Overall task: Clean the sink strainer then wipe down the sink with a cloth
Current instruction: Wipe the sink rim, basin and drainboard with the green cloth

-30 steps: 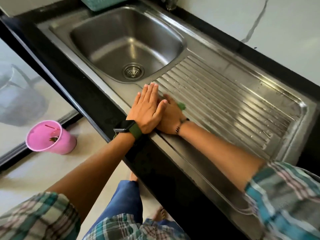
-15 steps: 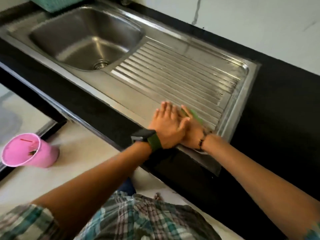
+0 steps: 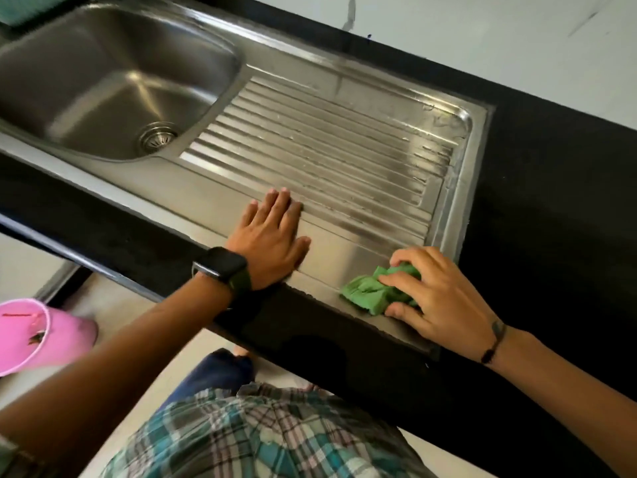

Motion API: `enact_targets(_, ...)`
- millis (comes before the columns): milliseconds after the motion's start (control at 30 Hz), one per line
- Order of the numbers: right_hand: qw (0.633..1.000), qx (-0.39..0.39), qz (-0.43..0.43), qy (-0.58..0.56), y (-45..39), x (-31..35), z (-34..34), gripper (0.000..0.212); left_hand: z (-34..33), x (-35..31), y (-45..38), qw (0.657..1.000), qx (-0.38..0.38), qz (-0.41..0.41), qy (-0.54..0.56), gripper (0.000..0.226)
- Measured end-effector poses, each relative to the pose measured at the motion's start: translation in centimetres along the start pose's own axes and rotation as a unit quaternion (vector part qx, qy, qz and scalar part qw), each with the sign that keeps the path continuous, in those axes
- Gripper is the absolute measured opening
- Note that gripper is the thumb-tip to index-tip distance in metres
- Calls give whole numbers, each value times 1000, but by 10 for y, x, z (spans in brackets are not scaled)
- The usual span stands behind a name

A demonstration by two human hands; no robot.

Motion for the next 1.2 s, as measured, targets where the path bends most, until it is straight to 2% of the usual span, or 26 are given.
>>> enact_targets(100,999,8,36,-13,-17,3,-1,33,-6,1,-2,999,-17,-26,-15,65)
enact_targets(200,999,13,21,-37,-64,13,-9,39,-1,1,-5,999,-35,-22,30,61)
enact_targets(367,993,-97,-67,7,-149,33,6,23,8,15,-4,993,-68,28,88,63)
enact_targets(500,987,-126,-81,50,-93,12,16,15,2,23,-8,998,-28,-2,53,61)
enact_targets(633,986,-83,-131,61,-28,-28,19,13,6,45,-7,991,27,-129,-19,64)
enact_targets(700,990,-62,-112,54,-33,-29,12,18,11,47,-5,987,23,-159,-18,69)
enact_targets(767,995,-59,-77,35,-50,-20,9,26,16,46,-6,988,-2,-154,11,66)
enact_targets(900,995,-98,-23,4,-120,12,11,23,23,61,-10,995,-54,-73,36,65)
enact_targets(1033,991,-125,9,-43,-247,74,16,22,36,95,-5,988,-124,88,37,70)
enact_targets(1133,994,-105,13,-32,-298,100,13,29,33,131,-3,960,-116,232,104,70)
enact_targets(1200,993,-115,18,-36,-288,98,12,28,35,146,-8,958,-101,248,106,68)
Point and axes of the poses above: each hand's wrist, its own y-axis away from the middle knuckle, its own z-axis out of the back of the hand, x = y × z, the point moved 10 cm from there along -y, towards the middle knuckle, and after that the axes turned 2 degrees about x, right-handed, at the moved point
